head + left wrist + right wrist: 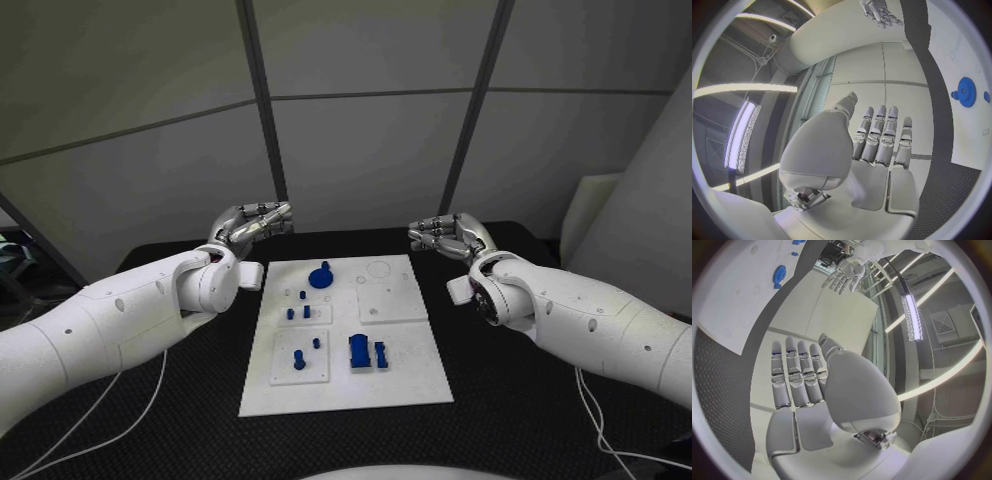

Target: Assemble the parts on the task board

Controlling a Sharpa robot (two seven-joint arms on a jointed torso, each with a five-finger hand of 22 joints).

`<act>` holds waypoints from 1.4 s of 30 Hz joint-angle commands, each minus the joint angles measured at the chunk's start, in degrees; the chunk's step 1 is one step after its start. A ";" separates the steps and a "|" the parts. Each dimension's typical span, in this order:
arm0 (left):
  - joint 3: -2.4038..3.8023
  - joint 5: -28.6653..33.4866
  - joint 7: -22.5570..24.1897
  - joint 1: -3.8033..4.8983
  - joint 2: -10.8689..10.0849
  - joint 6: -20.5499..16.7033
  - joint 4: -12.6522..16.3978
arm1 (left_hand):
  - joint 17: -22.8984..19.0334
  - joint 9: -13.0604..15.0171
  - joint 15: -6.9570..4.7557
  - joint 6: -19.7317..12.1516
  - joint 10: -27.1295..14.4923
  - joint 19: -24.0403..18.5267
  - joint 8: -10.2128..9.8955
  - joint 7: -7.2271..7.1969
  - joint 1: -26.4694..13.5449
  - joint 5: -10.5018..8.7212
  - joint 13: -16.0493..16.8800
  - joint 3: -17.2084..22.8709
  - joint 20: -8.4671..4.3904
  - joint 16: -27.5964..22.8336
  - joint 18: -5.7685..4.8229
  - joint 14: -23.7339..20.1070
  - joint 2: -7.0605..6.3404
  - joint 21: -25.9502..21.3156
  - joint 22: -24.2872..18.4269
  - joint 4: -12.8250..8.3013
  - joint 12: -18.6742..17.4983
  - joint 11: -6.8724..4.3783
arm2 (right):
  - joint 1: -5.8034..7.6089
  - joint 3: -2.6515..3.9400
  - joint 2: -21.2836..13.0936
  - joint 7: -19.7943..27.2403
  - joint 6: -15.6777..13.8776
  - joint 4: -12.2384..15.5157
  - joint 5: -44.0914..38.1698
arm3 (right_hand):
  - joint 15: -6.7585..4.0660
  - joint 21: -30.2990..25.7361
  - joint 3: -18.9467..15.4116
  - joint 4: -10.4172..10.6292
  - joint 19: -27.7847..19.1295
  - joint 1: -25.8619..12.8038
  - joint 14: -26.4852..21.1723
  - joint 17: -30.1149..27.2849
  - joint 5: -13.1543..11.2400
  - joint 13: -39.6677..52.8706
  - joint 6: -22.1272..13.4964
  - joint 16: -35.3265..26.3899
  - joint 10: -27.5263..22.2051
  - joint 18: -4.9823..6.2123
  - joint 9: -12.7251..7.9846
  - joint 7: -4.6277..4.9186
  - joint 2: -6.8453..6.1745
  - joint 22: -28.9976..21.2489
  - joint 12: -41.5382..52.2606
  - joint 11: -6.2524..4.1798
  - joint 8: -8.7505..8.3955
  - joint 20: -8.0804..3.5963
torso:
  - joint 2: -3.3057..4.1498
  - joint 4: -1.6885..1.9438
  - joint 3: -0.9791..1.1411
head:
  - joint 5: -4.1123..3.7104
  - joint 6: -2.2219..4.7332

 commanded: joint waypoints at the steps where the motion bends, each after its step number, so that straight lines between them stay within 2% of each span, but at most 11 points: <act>1: 0.08 4.16 4.30 -0.17 0.95 -4.44 -1.41 | -1.69 -0.03 0.23 -0.73 -1.32 -1.14 -0.22 -0.26 0.14 -0.04 -0.03 -2.58 0.04 -2.40 -1.67 0.74 0.98 -0.02 -2.10 0.30 -0.53 0.01 | 0.16 0.11 1.17 4.36 3.49 -1.46 3.25 | 0.38 -0.91 -0.11 -0.58 1.19 -0.83 -0.08 -1.62 0.11 -1.61 -0.56 -1.60 -0.46 0.87 -1.01 0.28 0.15 -0.93 -0.18 0.57 -0.20 -0.09 | -0.63 -0.14 0.14 | 0.80 1.27; 7: 0.10 4.99 5.30 -0.64 2.37 -5.97 -2.12 | -2.18 -0.05 0.44 -1.17 -2.11 0.26 -0.22 0.17 0.71 0.02 0.03 -3.84 0.06 -3.54 -1.50 0.97 1.64 0.23 -2.39 0.21 -0.46 0.02 | 0.16 0.15 2.16 4.89 3.31 -2.41 2.97 | 1.26 -3.28 -0.82 -1.56 1.74 -1.50 -1.42 -4.95 0.11 -3.42 -1.35 -2.85 -1.62 0.77 -2.97 0.50 0.46 -2.96 -0.26 1.10 -0.24 0.35 | -0.44 0.40 0.24 | 1.50 1.97; 8: 0.04 2.67 2.21 -0.62 1.96 -3.16 -1.97 | -5.88 -3.70 -2.41 -16.56 -17.85 -8.56 -3.78 -2.26 -23.38 -2.59 -3.51 -5.29 -4.96 -7.63 -5.30 -13.95 4.99 -3.01 -6.41 -1.92 -3.96 -2.88 | 0.05 0.07 1.90 2.35 1.75 -2.14 1.73 | -1.15 -5.32 -3.53 -3.38 -13.84 -25.90 -19.67 -6.86 -2.74 -6.94 -17.83 -6.33 -19.64 -2.95 -4.90 -2.91 2.05 -5.14 -3.75 -1.64 -3.77 -4.28 | -0.44 0.05 0.14 | 1.08 1.67; 12: -0.09 2.55 2.37 -0.58 1.64 -4.25 -0.81 | -5.88 -3.70 -3.02 -20.74 -22.17 -10.41 -3.78 -2.74 -29.57 -3.23 -3.51 -9.60 -6.32 -7.63 -3.49 -17.54 4.99 -3.01 -7.40 -2.52 -3.96 -3.54 | 0.22 -0.18 1.46 2.63 0.76 -0.98 2.62 | -1.64 -6.03 -4.20 -4.05 -17.65 -32.50 -24.61 -7.64 -3.36 -6.94 -22.32 -6.33 -24.54 -2.95 -5.57 -3.76 2.05 -5.89 -3.75 -2.31 -3.77 -5.16 | 0.02 0.50 0.14 | 0.95 2.25; 24: -1.84 1.03 4.60 -0.05 -2.56 -18.79 14.58 | -5.88 -3.70 -8.69 -33.56 -35.31 -17.35 -3.78 -7.50 -49.41 -8.63 -3.51 -9.60 -10.47 -7.63 -10.59 -29.64 4.99 -3.01 -10.67 -6.79 -3.96 -9.42 | 2.49 -3.61 -4.34 6.34 -12.46 14.44 14.49 | -6.47 -10.78 -9.63 -8.40 -30.15 -52.42 -39.59 -12.27 -9.15 -6.94 -35.87 -6.33 -39.38 -5.17 -9.97 -6.48 2.05 -10.83 -3.75 -8.04 -3.77 -8.67 | 3.68 4.11 0.15 | -0.09 6.81; 27: -2.45 0.50 5.39 0.14 -4.05 -23.91 20.02 | -5.88 -3.70 -8.69 -35.90 -37.71 -18.61 -3.78 -7.50 -53.01 -8.63 -3.51 -9.60 -11.24 -7.63 -10.59 -31.83 4.99 -3.01 -11.28 -6.79 -3.96 -9.42 | 3.29 -4.82 -6.38 7.65 -17.12 19.88 18.68 | -6.47 -10.78 -9.63 -8.40 -32.63 -56.41 -42.60 -12.27 -9.15 -6.94 -38.57 -6.33 -42.33 -5.16 -9.97 -10.83 2.05 -10.83 -3.75 -8.04 -3.77 -9.38 | 3.78 4.21 0.15 | -0.12 6.93; 31: -2.96 0.05 6.04 0.29 -5.27 -28.14 24.50 | -5.88 -3.70 -8.69 -38.41 -40.31 -19.92 -3.78 -7.50 -56.91 -8.63 -3.51 -9.60 -12.11 -7.63 -10.59 -34.18 4.99 -3.01 -15.65 -6.79 -3.96 -9.42 | 3.95 -5.82 -8.07 8.74 -20.99 24.39 22.15 | -6.47 -10.78 -9.63 -8.40 -35.18 -60.48 -45.64 -12.27 -9.15 -6.94 -41.34 -6.33 -45.35 -5.79 -9.97 -10.83 2.05 -10.83 -3.75 -8.04 -3.77 -10.09 | 3.78 4.21 0.15 | -0.12 6.93; 32: -3.05 -0.03 6.16 0.32 -5.49 -28.92 25.32 | -5.88 -3.70 -8.69 -38.98 -40.95 -20.17 -3.78 -7.50 -57.84 -8.63 -3.51 -9.60 -12.36 -7.63 -10.59 -34.75 4.99 -3.01 -15.65 -6.79 -3.96 -9.42 | 4.08 -6.00 -8.38 8.94 -21.70 25.22 22.78 | -6.47 -10.78 -9.63 -8.40 -35.75 -61.38 -46.33 -12.27 -9.15 -6.94 -41.96 -6.33 -46.04 -5.79 -9.97 -10.83 2.05 -10.83 -3.75 -8.04 -3.77 -14.23 | 3.78 4.21 0.15 | -0.12 6.93; 34: -3.20 -0.16 6.34 0.36 -5.85 -30.14 26.61 | -5.88 -3.70 -8.69 -40.07 -42.03 -20.84 -3.78 -7.50 -59.48 -8.63 -3.51 -9.60 -12.62 -7.63 -10.59 -35.77 4.99 -3.01 -15.65 -6.79 -3.96 -9.42 | 4.27 -6.29 -8.88 9.26 -22.82 26.52 23.79 | -6.47 -10.78 -9.63 -8.40 -36.80 -63.15 -47.66 -12.27 -9.15 -6.94 -43.15 -6.33 -47.31 -9.81 -9.97 -10.83 2.05 -10.83 -3.75 -8.04 -3.77 -14.23 | 3.78 4.21 0.15 | -0.12 6.93; 35: -3.25 -0.20 6.41 0.38 -5.98 -30.59 27.09 | -5.88 -3.70 -8.69 -40.59 -42.56 -21.07 -3.78 -7.50 -60.31 -8.63 -3.51 -9.60 -16.69 -7.63 -10.59 -36.28 4.99 -3.01 -15.65 -6.79 -3.96 -9.42 | 4.34 -6.40 -9.06 9.37 -23.23 27.01 24.16 | -6.47 -10.78 -9.63 -8.40 -37.27 -63.96 -48.25 -12.27 -9.15 -6.94 -43.69 -6.33 -47.91 -9.81 -9.97 -10.83 2.05 -10.83 -3.75 -8.04 -3.77 -14.23 | 3.78 4.21 0.15 | -0.12 6.93; 42: -3.33 -0.27 6.52 0.40 -6.17 -31.26 27.81 | -5.88 -3.70 -8.69 -43.82 -45.89 -23.03 -3.78 -7.50 -65.31 -8.63 -3.51 -9.60 -16.69 -7.63 -10.59 -39.32 4.99 -3.01 -15.65 -6.79 -3.96 -9.42 | 4.45 -6.56 -9.34 9.55 -23.86 27.75 24.73 | -6.47 -10.78 -9.63 -8.40 -40.52 -69.09 -52.11 -12.27 -9.15 -6.94 -47.20 -6.33 -51.71 -9.81 -9.97 -10.83 2.05 -10.83 -3.75 -8.04 -3.77 -14.23 | 3.78 4.21 0.15 | -0.12 6.93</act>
